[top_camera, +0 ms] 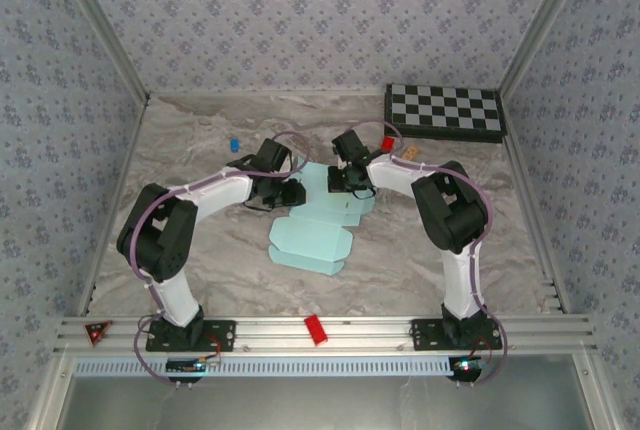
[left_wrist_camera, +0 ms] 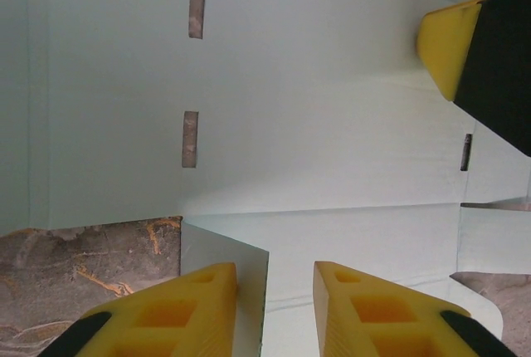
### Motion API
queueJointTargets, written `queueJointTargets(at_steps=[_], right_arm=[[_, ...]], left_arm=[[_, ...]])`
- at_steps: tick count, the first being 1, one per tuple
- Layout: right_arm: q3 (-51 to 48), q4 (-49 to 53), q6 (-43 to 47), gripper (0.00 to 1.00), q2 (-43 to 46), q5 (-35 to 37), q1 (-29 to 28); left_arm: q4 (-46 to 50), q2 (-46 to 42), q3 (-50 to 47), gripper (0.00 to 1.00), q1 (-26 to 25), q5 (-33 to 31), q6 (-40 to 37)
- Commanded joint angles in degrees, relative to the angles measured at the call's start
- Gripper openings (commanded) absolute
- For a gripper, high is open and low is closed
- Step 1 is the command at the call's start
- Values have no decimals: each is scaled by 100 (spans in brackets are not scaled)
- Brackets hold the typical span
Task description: Fold the paper box
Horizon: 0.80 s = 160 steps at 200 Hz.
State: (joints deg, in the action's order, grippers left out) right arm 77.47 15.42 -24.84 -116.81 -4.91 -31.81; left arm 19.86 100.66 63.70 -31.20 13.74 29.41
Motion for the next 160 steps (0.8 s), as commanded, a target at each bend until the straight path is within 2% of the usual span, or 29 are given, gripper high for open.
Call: queueJointTargets(at_steps=[1,27,66,98,126,160], right_arm=[[-175,330,-132,0,114,151,-21],[-327,222,-220,0,248,165,-24],[-477,184,-416,0,445,267,-30],[-667,109,-670,0,620,423,-22],[-812,100,-875,0,757,690,-33],[-1204,-48,-1066,0,1004,831,-30]], left_arm=[[217,-262,135,31,-50,-360,-59],[255,-728,-21,34,-187,-1107,45],[393,-1073,-126,31,-446,-1363,143],[303,-997,-206,20,-730,-1178,327],[-215,-760,-478,0,-865,-818,657],[-466,-340,-494,0,-977,-690,748]])
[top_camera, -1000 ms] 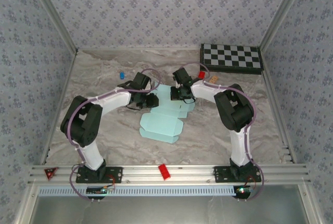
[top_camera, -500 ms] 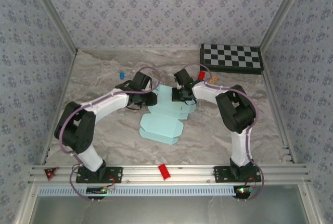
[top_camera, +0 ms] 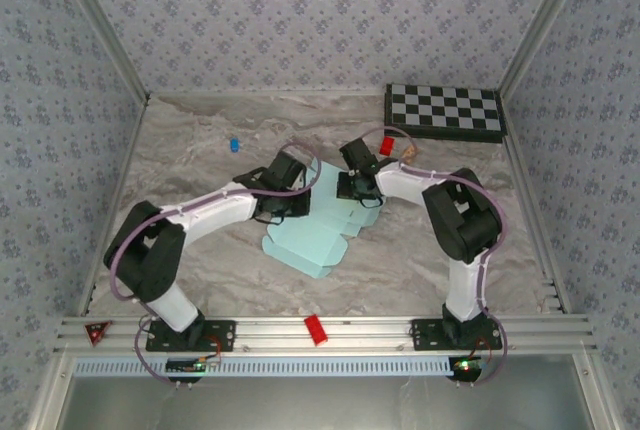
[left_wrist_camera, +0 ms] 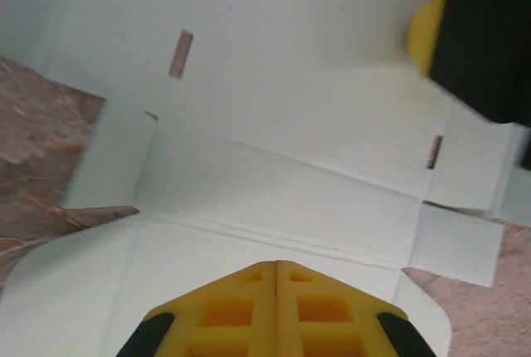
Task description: Fold the paper box
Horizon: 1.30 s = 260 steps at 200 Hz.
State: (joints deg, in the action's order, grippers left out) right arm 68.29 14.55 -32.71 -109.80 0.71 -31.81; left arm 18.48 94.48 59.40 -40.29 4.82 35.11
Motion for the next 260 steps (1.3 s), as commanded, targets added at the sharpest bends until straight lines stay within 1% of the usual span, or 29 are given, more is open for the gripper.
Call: queueJointTargets(at_steps=[1,64,89,105,110,118,141,150,178,193,203,227,260], right_arm=[[-293,31,-280,0,306,271,-33],[-389,-126,40,1,628,67,-18],[-246,-49,358,1,705,-270,98],[-62,39,687,3,673,-446,207],[-52,103,811,4,650,-507,234],[238,229,1012,6,603,-517,290],[616,467,1587,15,418,-744,510],[747,483,1796,21,332,-996,626],[1375,821,2417,45,-77,-1745,1049],[1870,1253,2803,52,-399,-2209,1239],[2184,1566,3007,54,-608,-2367,1319],[2746,2143,3412,55,-1046,-2564,1427],[3151,2566,3723,54,-1413,-2765,1506]], left_arm=[[-337,294,-66,0,-67,207,175],[-483,844,-66,0,-60,57,91],[-564,971,-212,0,-65,-30,134],[-560,1019,-290,0,-67,-101,162],[-573,1020,-325,0,-66,-113,180],[-603,1020,-385,0,-68,-134,200],[-711,1021,-514,0,-69,-127,254],[-746,1029,-553,0,-71,-115,268],[-754,1029,-570,0,-79,-114,302],[-776,1029,-565,0,-76,-111,343],[-792,1029,-547,0,-80,-100,362],[-829,1055,-534,0,-109,-112,407],[-853,1082,-533,0,-119,-94,452]])
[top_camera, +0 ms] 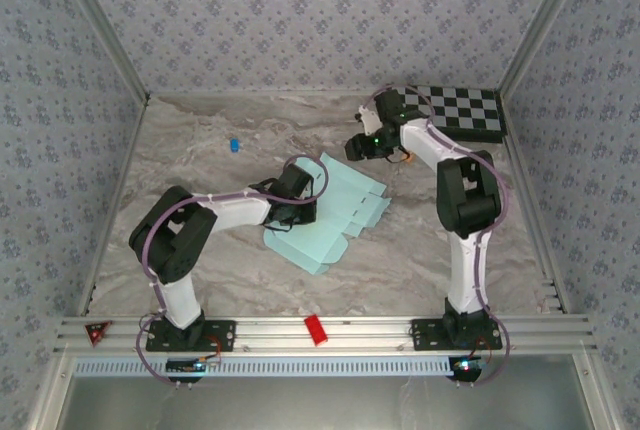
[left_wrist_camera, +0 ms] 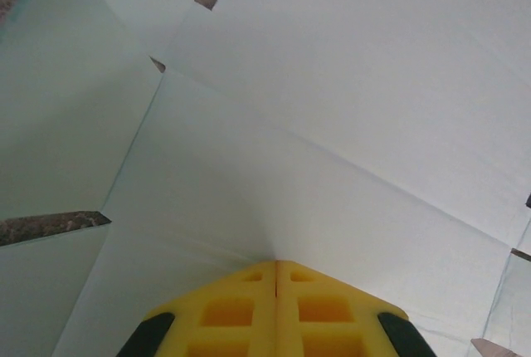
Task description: Fold the paper box
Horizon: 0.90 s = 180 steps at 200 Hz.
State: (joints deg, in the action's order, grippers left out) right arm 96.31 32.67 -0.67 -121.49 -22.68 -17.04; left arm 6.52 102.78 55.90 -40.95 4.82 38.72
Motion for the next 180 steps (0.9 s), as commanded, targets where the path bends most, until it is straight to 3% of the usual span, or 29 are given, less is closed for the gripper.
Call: queueJointTargets(at_steps=[1,142,180], right_arm=[[355,761,530,54,-253,-437,27],[632,1124,907,48,-860,-766,112],[642,1313,1156,43,-885,-810,101]], left_arm=[[337,251,-184,0,-53,-95,92],[638,317,-32,0,-164,-385,74],[621,370,-1,0,-171,-355,79]])
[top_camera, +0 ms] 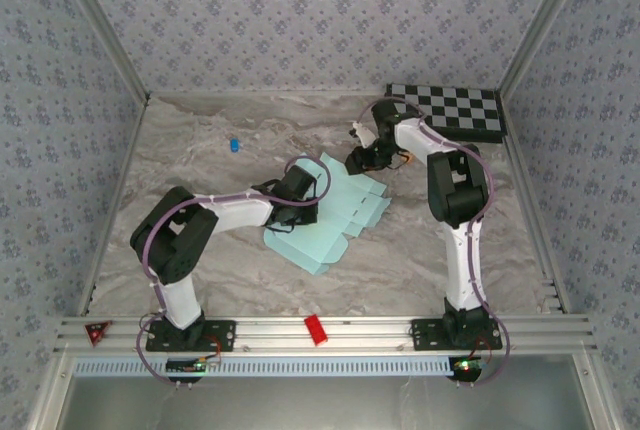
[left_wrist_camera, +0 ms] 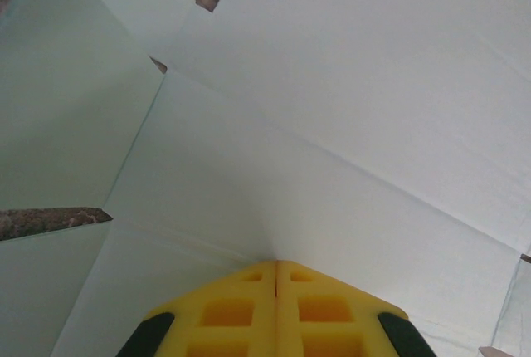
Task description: Fold the paper box
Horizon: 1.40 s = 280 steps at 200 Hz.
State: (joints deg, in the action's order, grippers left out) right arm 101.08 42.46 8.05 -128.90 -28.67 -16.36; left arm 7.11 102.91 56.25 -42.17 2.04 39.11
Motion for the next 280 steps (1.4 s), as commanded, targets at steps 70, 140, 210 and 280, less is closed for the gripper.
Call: queueJointTargets(at_steps=[70,140,210,280], right_arm=[[183,613,637,31,12,-379,8],[202,871,1078,22,263,-52,-130],[85,814,1357,18,377,677,-391],[-431,-5,1564,4,1001,1623,-524]], left_arm=[[455,401,1,0,-47,41,96],[394,301,24,0,-50,120,62],[218,248,-8,0,-50,235,61],[211,-59,-50,1,-54,220,61]])
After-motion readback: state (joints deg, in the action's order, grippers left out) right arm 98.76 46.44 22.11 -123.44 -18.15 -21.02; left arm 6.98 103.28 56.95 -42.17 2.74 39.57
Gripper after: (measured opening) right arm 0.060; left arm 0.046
